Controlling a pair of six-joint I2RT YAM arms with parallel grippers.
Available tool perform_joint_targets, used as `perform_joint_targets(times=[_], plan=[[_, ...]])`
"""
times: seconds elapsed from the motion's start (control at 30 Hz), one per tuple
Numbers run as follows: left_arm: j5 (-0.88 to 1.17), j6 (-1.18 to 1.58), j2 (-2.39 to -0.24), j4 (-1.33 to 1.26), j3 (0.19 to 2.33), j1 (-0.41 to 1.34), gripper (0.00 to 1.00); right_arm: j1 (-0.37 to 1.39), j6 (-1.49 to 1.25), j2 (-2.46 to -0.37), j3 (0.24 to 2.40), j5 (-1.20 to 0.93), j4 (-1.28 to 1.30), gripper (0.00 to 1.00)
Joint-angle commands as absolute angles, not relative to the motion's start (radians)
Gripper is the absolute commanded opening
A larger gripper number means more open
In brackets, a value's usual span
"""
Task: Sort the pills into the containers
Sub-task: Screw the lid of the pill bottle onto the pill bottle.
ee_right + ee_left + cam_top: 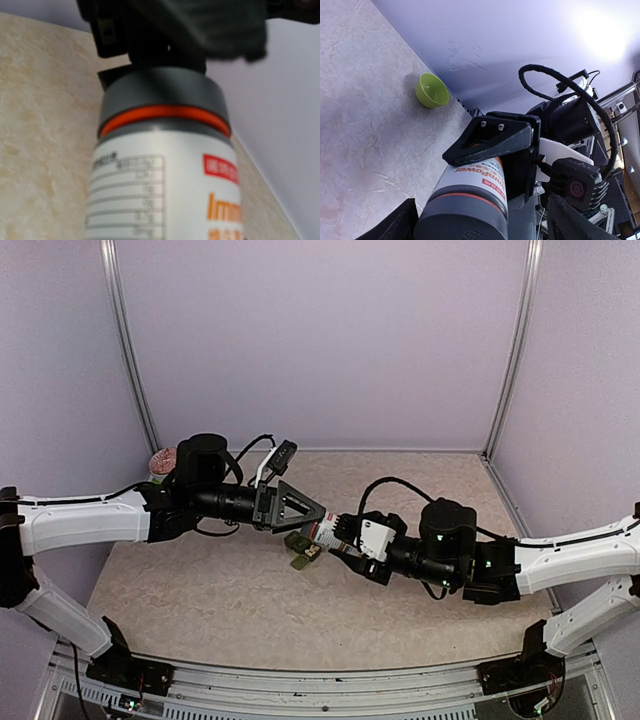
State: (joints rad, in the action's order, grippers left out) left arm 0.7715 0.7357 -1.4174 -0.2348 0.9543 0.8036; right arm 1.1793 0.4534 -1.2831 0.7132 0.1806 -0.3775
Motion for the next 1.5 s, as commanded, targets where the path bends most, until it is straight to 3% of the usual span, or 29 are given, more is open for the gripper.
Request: perform_joint_targets(times=[0.0,0.2,0.57,0.7,0.73,0.77,0.8,1.47], plan=[[0.795,0.733,-1.432,-0.265,0.982,0.811,0.8,1.189,0.475,-1.288,0.745,0.244,-0.405,0.09],[0.798,0.716,-1.427,-0.263,0.983,0.813,0.65,1.189,0.45,-1.295,0.741,0.258,-0.409,0.09],[0.79,0.579,-1.389,-0.307,0.978,0.849,0.65,1.146,0.067,-1.276,0.699,0.033,-0.519,0.08],[0.776,0.564,-1.366,-0.328,0.966,0.85,0.71,1.131,0.001,-1.253,0.678,-0.013,-0.538,0.08],[0.761,0.566,-1.358,-0.329,0.965,0.848,0.77,1.131,0.0,-1.249,0.68,-0.001,-0.524,0.08],[0.744,0.57,-1.353,-0.333,0.965,0.844,0.95,1.131,0.001,-1.245,0.684,0.016,-0.51,0.08],[0.735,0.577,-1.349,-0.339,0.965,0.84,0.98,1.131,0.005,-1.243,0.687,0.032,-0.499,0.07],[0.628,0.663,-1.391,-0.379,0.954,0.825,0.99,1.135,0.016,-1.252,0.711,0.186,-0.546,0.07]])
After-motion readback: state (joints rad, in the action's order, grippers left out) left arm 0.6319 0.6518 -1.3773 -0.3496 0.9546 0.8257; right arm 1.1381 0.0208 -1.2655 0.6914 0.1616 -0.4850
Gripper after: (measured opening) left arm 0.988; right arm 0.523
